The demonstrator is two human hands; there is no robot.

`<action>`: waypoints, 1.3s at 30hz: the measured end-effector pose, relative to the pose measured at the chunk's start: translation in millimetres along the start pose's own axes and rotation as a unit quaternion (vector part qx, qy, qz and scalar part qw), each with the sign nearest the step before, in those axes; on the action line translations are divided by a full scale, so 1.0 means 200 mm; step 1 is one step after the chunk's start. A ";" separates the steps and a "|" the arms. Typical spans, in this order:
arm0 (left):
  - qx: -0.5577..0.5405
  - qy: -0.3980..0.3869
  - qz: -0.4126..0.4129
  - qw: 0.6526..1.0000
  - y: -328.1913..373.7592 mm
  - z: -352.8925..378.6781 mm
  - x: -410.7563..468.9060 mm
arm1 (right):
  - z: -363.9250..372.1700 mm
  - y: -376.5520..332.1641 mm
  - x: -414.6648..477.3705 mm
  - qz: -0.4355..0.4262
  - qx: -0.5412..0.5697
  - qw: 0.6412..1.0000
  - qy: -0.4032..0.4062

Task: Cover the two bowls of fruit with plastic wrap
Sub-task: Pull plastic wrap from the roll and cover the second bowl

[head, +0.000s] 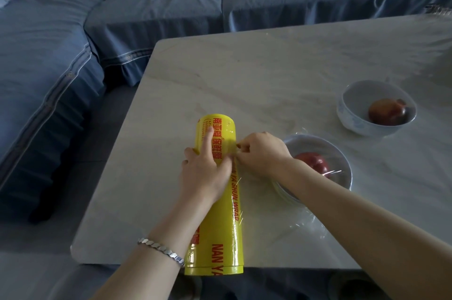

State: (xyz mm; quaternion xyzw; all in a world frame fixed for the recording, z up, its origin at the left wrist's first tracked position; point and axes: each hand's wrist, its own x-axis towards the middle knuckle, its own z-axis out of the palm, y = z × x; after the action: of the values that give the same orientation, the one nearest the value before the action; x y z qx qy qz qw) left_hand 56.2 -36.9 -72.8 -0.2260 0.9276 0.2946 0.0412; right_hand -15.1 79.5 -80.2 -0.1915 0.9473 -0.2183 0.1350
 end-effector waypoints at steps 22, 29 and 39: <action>-0.017 -0.001 -0.006 1.000 -0.02 0.00 0.00 | -0.11 -0.05 -0.26 -0.131 -0.093 0.974 -0.158; -0.002 0.003 -0.007 1.000 0.01 0.01 0.00 | -0.02 -0.03 -0.29 -0.138 -0.073 0.985 -0.069; -0.037 -0.008 -0.020 0.999 -0.02 -0.01 0.01 | 0.08 -0.03 -0.21 -0.028 0.023 0.999 0.013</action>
State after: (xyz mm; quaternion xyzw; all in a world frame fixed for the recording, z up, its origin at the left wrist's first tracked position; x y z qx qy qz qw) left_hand 56.6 -41.7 -73.2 -0.2436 0.9109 0.3298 0.0458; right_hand 29.3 87.1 -83.9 -0.2123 0.9380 -0.2459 0.1207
